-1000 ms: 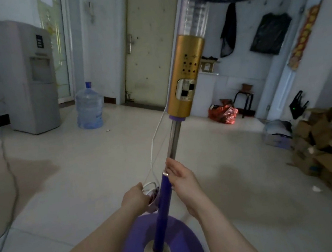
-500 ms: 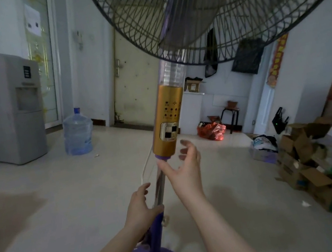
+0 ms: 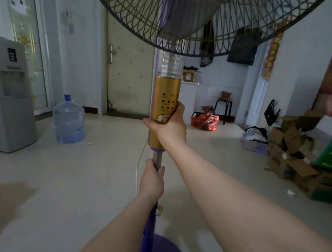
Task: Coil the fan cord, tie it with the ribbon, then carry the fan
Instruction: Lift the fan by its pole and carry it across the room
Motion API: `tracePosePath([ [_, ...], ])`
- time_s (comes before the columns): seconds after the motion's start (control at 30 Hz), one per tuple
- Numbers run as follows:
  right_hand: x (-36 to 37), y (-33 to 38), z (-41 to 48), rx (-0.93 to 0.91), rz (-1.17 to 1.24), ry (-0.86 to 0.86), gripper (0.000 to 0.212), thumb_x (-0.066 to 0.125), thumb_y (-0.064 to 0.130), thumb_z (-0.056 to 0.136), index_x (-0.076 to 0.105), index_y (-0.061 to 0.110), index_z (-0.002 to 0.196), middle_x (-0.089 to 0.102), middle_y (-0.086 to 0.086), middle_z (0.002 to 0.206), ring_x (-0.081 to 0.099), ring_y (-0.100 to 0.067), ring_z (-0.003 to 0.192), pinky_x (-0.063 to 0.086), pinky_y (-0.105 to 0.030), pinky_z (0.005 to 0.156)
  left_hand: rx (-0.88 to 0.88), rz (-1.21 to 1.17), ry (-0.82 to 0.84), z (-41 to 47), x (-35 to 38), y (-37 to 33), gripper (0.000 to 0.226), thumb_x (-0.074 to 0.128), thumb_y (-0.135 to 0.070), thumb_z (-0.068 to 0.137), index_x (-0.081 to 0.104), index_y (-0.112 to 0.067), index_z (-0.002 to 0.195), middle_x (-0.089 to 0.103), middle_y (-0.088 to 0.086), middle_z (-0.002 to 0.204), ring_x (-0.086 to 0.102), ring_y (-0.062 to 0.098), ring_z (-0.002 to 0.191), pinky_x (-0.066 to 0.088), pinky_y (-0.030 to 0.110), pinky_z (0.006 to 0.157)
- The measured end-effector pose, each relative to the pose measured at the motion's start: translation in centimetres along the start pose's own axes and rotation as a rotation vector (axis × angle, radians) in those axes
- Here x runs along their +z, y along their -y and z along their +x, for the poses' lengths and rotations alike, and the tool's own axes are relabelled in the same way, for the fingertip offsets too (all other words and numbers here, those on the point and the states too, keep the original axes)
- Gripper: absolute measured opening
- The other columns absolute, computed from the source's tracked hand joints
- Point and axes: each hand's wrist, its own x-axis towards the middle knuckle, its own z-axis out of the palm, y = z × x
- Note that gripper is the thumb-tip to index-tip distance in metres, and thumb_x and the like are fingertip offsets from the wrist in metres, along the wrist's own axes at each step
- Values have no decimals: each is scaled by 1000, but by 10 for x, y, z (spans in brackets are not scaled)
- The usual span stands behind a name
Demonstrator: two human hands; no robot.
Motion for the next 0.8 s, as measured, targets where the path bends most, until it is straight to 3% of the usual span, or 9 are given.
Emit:
tracePosePath([
  [0.13, 1, -5, 5, -17, 1, 12, 80, 82, 38, 68, 29, 32, 128, 52, 14, 101, 52, -15, 91, 41, -29, 81, -5, 139, -26, 3, 4, -1, 11, 42, -20, 97, 32, -15, 97, 57, 10, 84, 54, 21, 66, 41, 35, 55],
  [0.27, -2, -3, 2, 4, 10, -7, 80, 81, 35, 69, 31, 31, 130, 53, 10, 104, 53, -16, 91, 42, -31, 81, -32, 159, -19, -4, 6, -8, 13, 40, -8, 95, 30, -16, 98, 54, 6, 88, 53, 20, 73, 40, 34, 59],
  [0.47, -13, 10, -18, 34, -22, -29, 78, 82, 39, 67, 31, 33, 125, 51, 14, 99, 52, -14, 86, 42, -30, 76, -32, 168, -14, -30, -1, -18, 10, 43, -13, 97, 33, -14, 99, 57, 8, 84, 54, 17, 64, 36, 28, 48],
  [0.6, -27, 23, -28, 30, -53, -22, 80, 82, 41, 66, 30, 32, 126, 52, 13, 102, 57, -17, 93, 43, -31, 78, -39, 186, -1, -49, -6, -31, 9, 42, -15, 97, 33, -13, 97, 56, 9, 83, 53, 18, 63, 34, 29, 47],
  [0.7, -40, 41, -25, 21, -73, -38, 82, 83, 42, 65, 33, 28, 127, 55, 10, 105, 61, -23, 101, 44, -30, 79, -37, 185, 12, -55, -11, -53, 10, 43, -14, 96, 35, -10, 101, 58, 13, 88, 56, 23, 68, 42, 35, 54],
  [0.8, -56, 70, -15, -2, -78, -71, 80, 85, 39, 62, 38, 24, 124, 57, 10, 100, 63, -22, 93, 42, -25, 77, -38, 213, 25, -60, -22, -90, 17, 45, -15, 96, 35, -6, 107, 61, 18, 95, 61, 35, 82, 50, 44, 68],
])
